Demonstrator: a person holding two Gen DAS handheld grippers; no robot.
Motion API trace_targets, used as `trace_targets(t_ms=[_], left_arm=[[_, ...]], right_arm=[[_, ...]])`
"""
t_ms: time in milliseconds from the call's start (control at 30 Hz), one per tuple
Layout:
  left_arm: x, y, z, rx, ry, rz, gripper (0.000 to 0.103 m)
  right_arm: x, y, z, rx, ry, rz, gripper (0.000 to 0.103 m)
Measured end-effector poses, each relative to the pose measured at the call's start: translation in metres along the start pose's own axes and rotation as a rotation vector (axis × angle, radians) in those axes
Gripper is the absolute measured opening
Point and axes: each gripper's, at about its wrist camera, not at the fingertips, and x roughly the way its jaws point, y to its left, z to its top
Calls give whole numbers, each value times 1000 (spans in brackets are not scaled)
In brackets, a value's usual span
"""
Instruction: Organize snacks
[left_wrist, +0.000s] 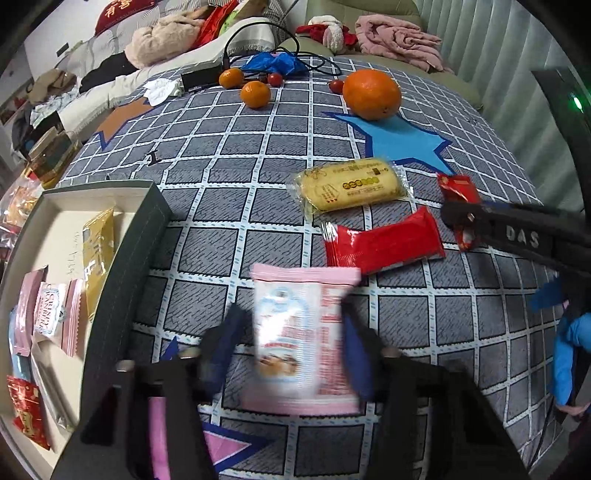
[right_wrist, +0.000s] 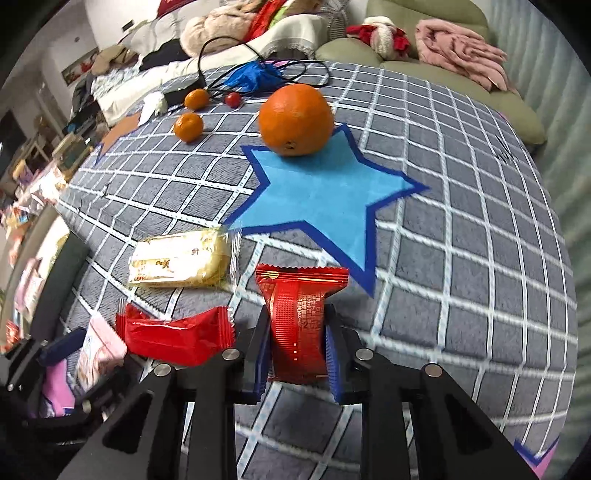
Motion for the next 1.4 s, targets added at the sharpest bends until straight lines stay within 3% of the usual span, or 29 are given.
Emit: trace_targets(t_ms=[133, 467, 500, 533, 600, 633, 667, 700, 733, 867, 967, 1000, 1267, 1400], left_arm=[[-7, 3, -11, 1, 5, -10, 45], [-40, 7, -75, 42, -19, 4, 46], [-41, 6, -78, 51, -22, 4, 52], [-42, 5, -80, 58, -21, 8, 66], [-40, 6, -82, 59, -20, 2, 80], [-39, 6, -83, 60, -24, -5, 81], [-38, 6, -82, 67, -39, -7, 82], [-37, 5, -82, 78, -46, -7, 83], [-37, 4, -81, 82, -50, -10, 84], [-32, 2, -77, 87, -73, -15, 92], [-27, 0, -78, 90, -93, -17, 102], [-27, 0, -79, 90, -108, -21, 103], [-24, -3, -79, 109, -140, -38, 103], [-24, -3, -80, 107, -150, -39, 103]], right_arm=[[-15, -6, -28, 41, 19, 10, 27], [-63, -2, -119, 75, 29, -17, 27], [-67, -2, -126, 90, 31, -9, 27], [-71, -1, -134, 104, 33, 4, 27], [-80, 1, -150, 116, 31, 14, 28], [-83, 2, -155, 115, 27, 13, 30], [-84, 3, -159, 113, 21, 9, 50], [-84, 4, -161, 111, 15, 0, 86], [-84, 4, -163, 113, 7, -32, 94], [-74, 4, -158, 101, -8, -69, 94], [-65, 6, -155, 80, -23, -115, 99], [-62, 9, -155, 67, -25, -121, 103], [-60, 16, -163, 45, -144, -129, 103], [-60, 15, -163, 45, -152, -130, 103]])
